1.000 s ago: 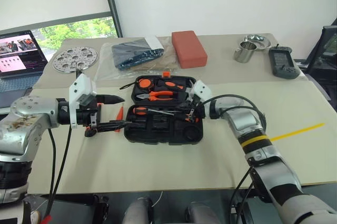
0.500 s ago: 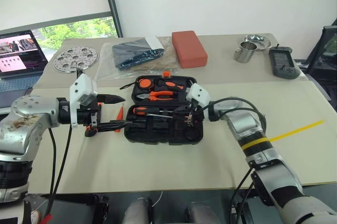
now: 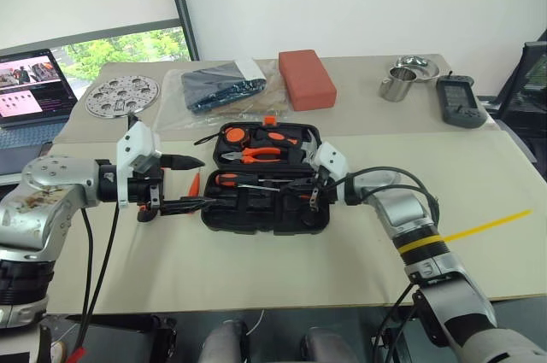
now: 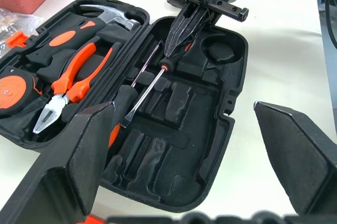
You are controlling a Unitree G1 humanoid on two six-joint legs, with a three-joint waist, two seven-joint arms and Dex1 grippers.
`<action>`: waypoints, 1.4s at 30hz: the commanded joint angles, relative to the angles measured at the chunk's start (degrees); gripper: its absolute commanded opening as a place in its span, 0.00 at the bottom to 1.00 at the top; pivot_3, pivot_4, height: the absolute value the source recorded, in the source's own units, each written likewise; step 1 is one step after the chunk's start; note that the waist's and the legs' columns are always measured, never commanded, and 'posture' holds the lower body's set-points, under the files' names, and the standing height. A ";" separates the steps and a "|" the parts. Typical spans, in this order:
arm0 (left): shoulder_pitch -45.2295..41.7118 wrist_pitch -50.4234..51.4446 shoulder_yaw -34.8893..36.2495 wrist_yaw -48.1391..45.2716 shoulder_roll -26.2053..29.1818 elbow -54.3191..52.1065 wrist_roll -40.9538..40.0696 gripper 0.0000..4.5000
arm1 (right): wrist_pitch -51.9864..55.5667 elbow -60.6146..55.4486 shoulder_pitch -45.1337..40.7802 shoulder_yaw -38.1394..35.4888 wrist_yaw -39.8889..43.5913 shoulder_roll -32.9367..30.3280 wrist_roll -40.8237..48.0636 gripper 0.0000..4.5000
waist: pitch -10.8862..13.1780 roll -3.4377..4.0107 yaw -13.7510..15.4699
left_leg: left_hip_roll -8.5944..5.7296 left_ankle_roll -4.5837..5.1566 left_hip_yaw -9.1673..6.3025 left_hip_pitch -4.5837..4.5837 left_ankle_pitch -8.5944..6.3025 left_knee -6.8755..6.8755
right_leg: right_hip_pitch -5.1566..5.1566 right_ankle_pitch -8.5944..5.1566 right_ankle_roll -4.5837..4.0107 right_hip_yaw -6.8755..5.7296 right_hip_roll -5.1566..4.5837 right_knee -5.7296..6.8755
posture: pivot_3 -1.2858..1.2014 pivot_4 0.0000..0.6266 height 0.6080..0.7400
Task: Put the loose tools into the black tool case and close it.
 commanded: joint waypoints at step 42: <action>13.93 1.12 11.06 36.13 -13.22 -3.78 10.25 1.00 | -1.38 -18.56 4.11 -6.87 4.53 -1.27 13.06 0.39 | 0.01 -0.11 -0.79 | 0.07 -0.01 -0.08 0.14 -0.07 -0.06 | 0.26 0.00 0.00 -0.01 -0.16 -0.10 | 0.52 0.24 1.00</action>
